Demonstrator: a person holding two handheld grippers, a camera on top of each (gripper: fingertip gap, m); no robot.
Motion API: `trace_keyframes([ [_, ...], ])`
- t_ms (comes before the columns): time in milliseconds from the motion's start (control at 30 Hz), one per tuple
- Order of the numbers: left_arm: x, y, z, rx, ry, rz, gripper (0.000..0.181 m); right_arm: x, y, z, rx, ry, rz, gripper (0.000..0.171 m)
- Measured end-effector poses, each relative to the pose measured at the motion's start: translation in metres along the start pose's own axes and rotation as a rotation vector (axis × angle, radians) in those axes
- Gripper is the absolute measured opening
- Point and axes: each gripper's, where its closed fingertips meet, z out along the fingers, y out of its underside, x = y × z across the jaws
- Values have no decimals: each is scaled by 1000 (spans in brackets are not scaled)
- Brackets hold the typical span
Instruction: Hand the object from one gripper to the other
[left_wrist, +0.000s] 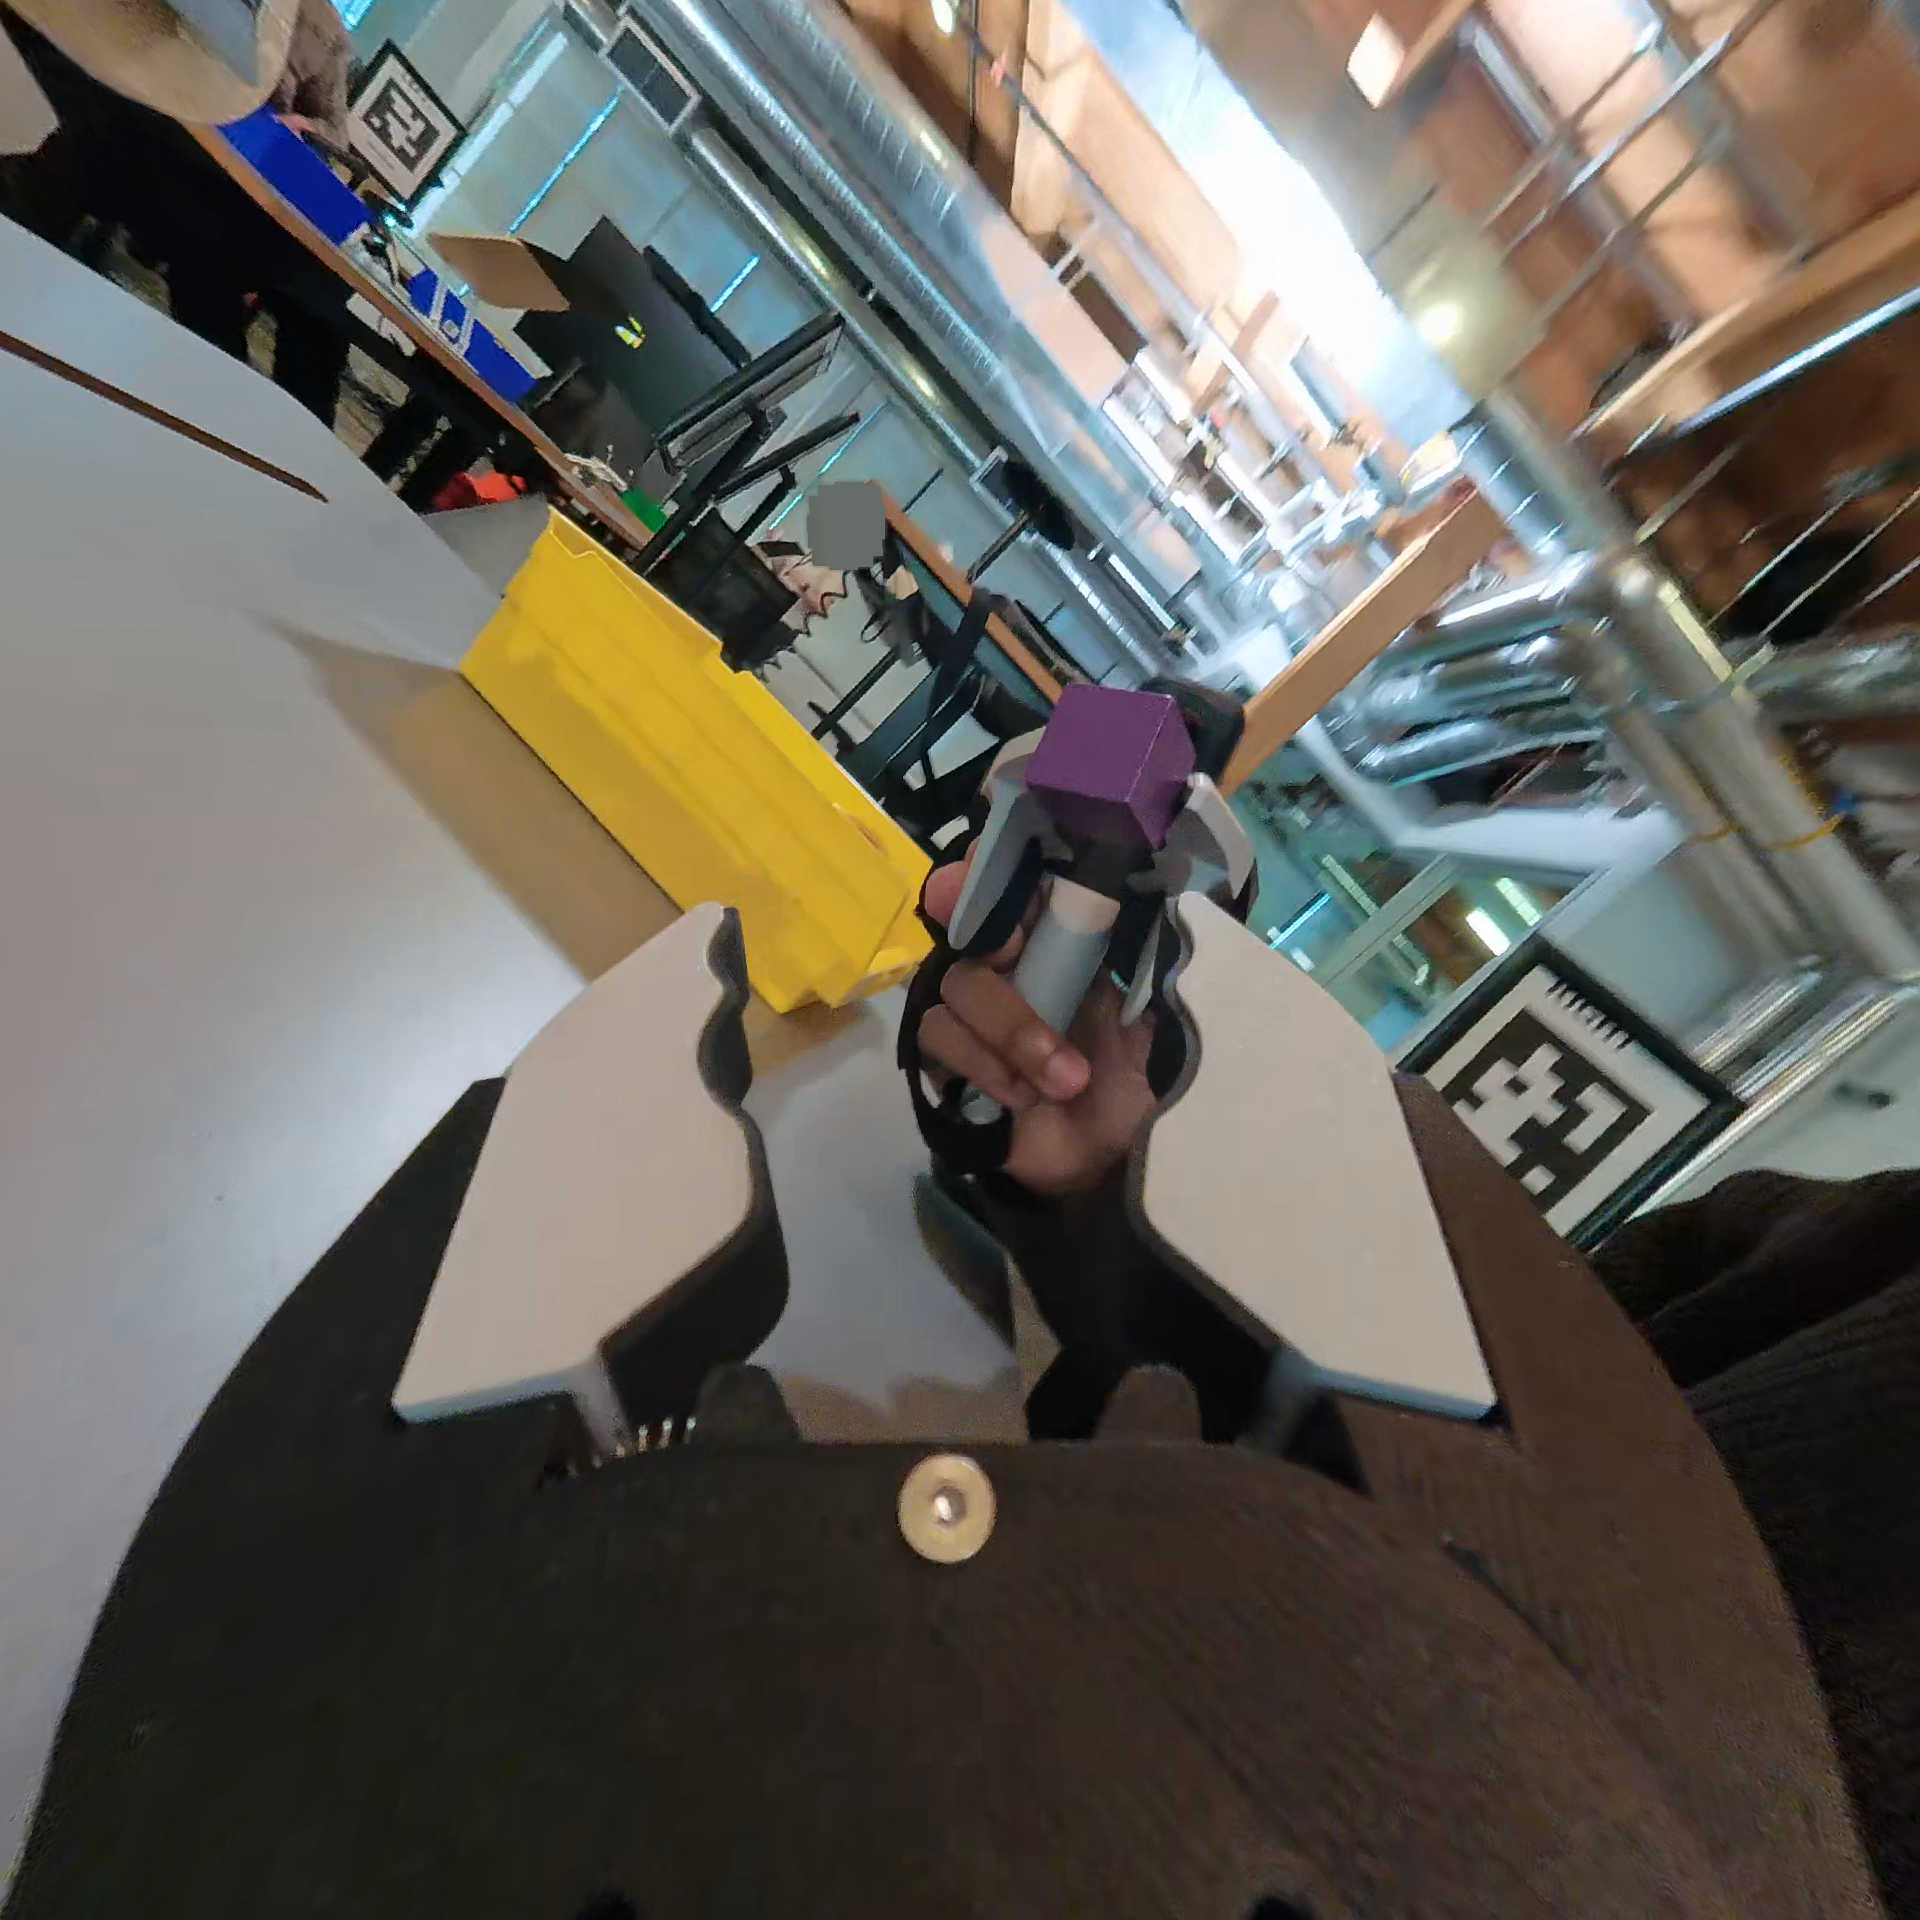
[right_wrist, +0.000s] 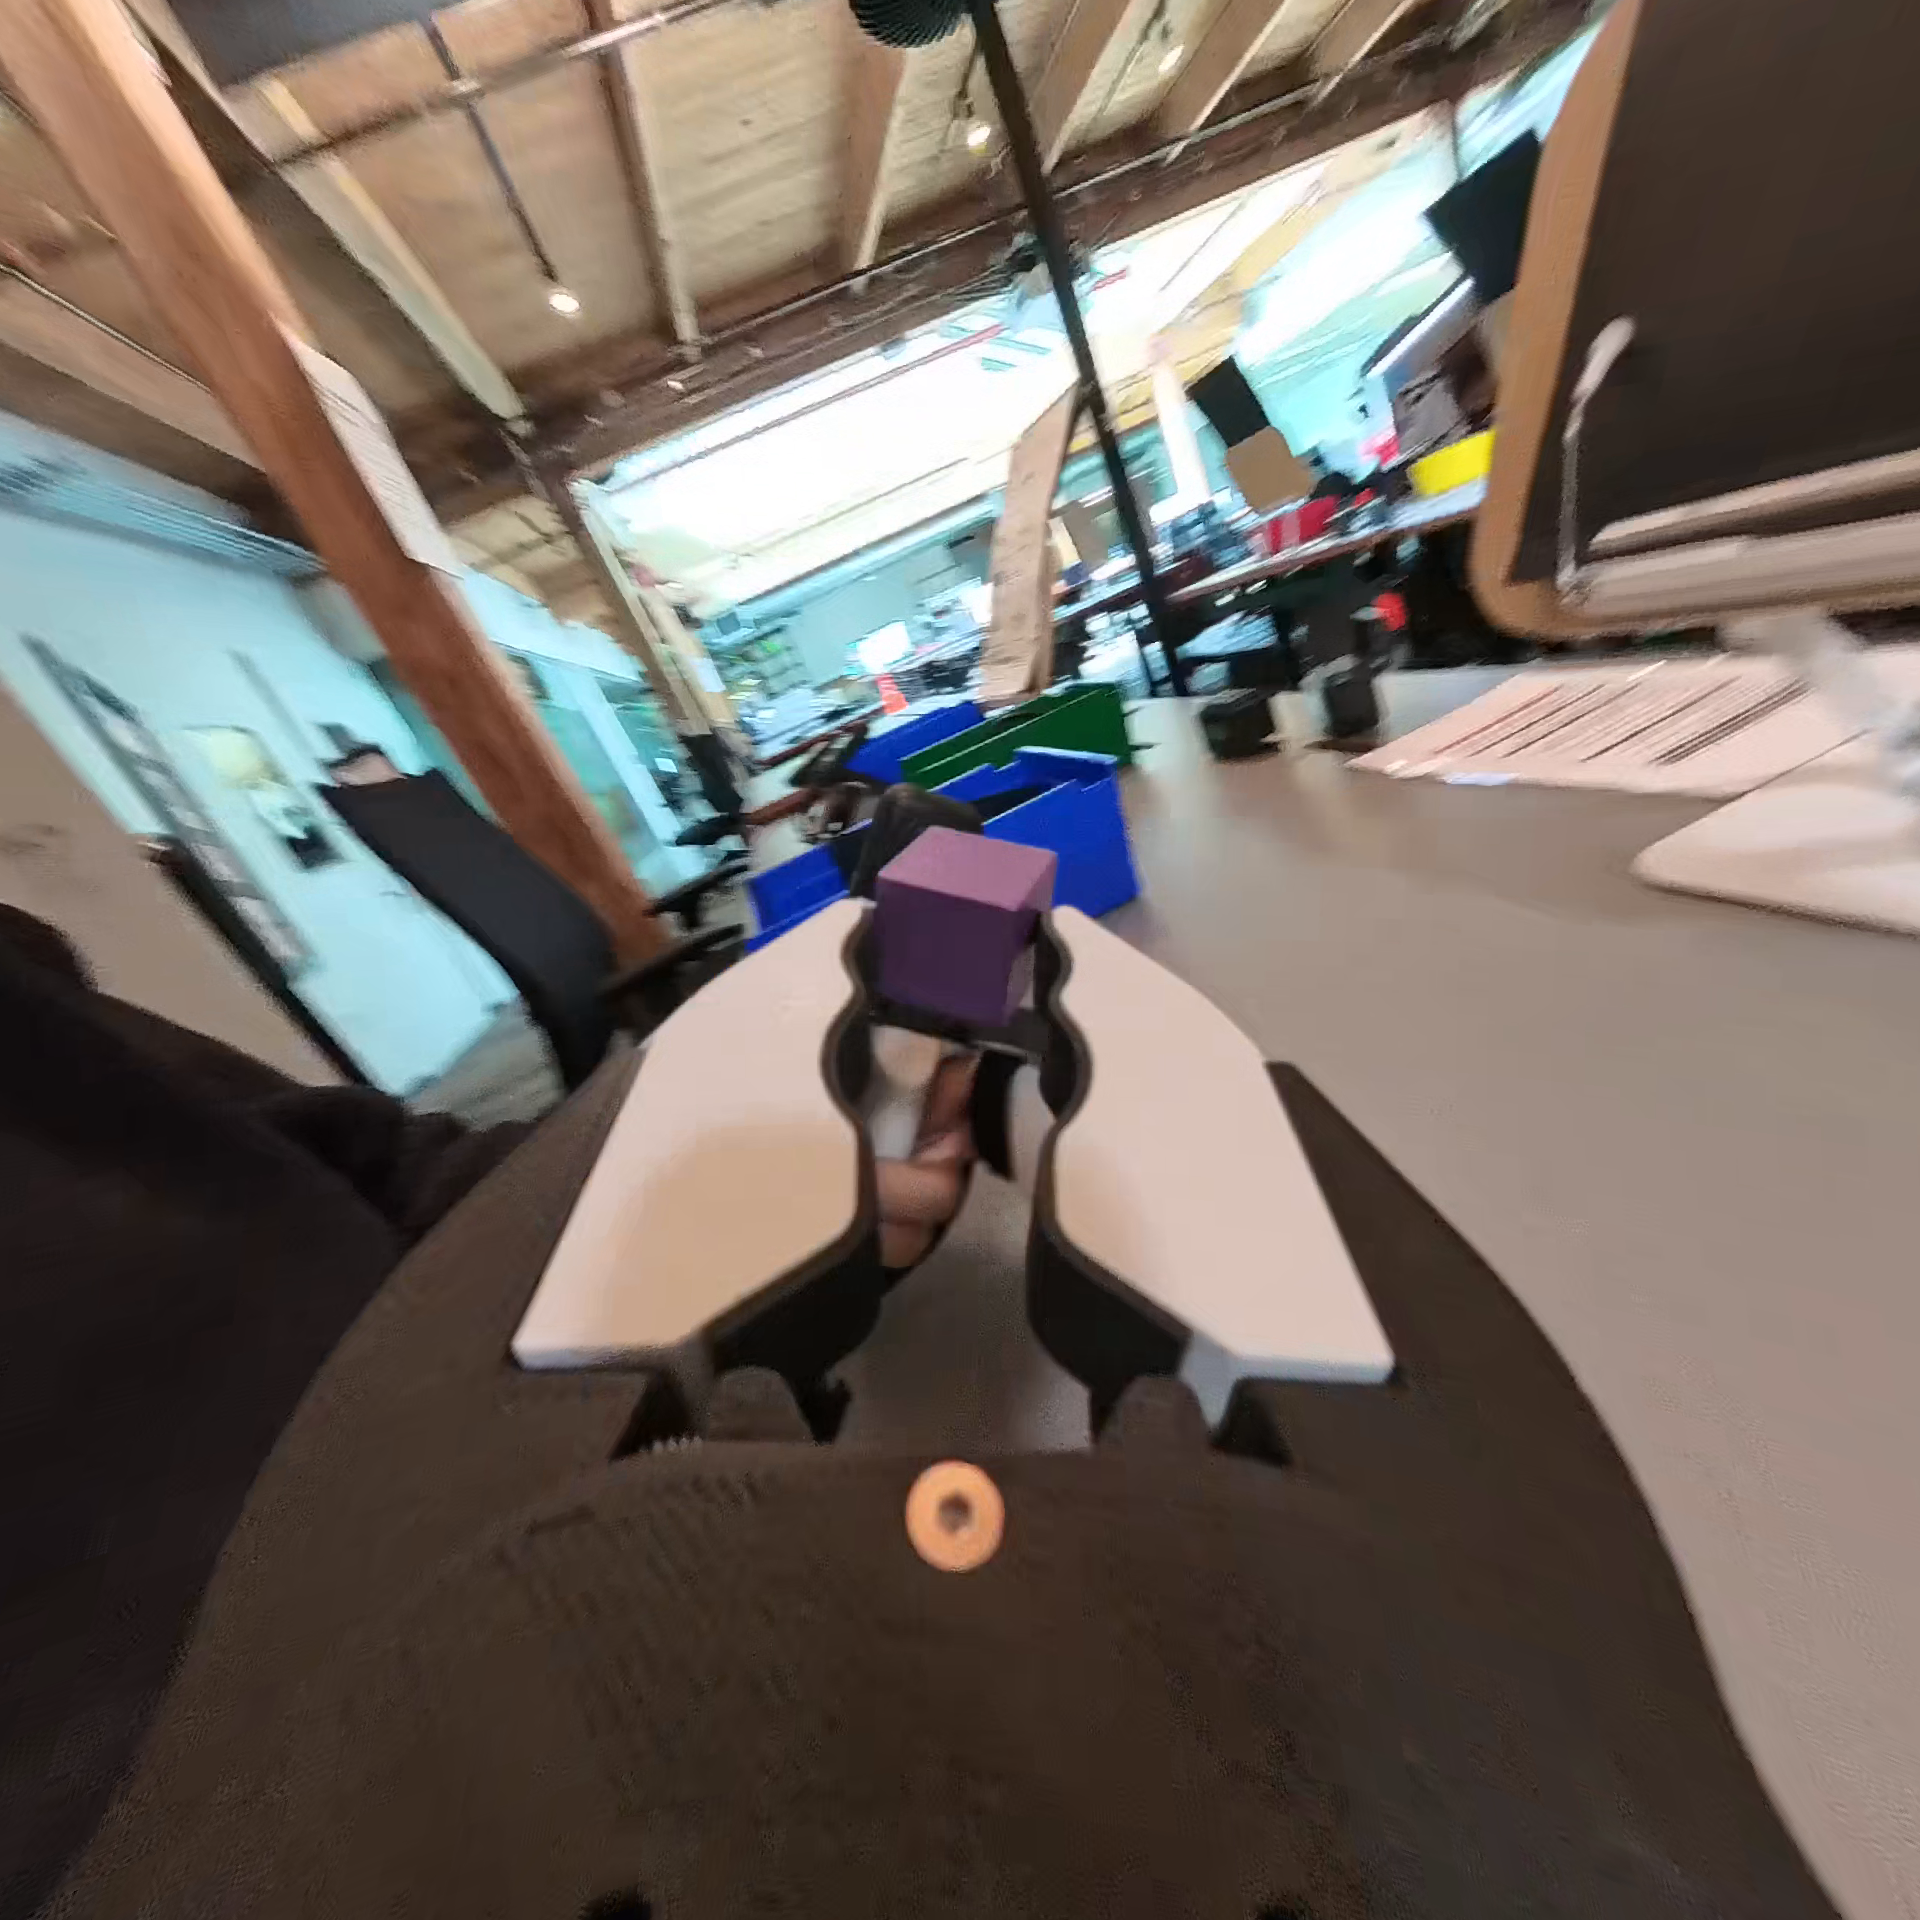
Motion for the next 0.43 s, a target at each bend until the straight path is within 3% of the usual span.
trace_keyframes([
  [267,13,29,8,-188,-62,518,82,1,11,-8,-70,-215,432,29],
  [433,21,28,10,-143,-100,766,76,-13,35,1,-212,-309,630,29],
])
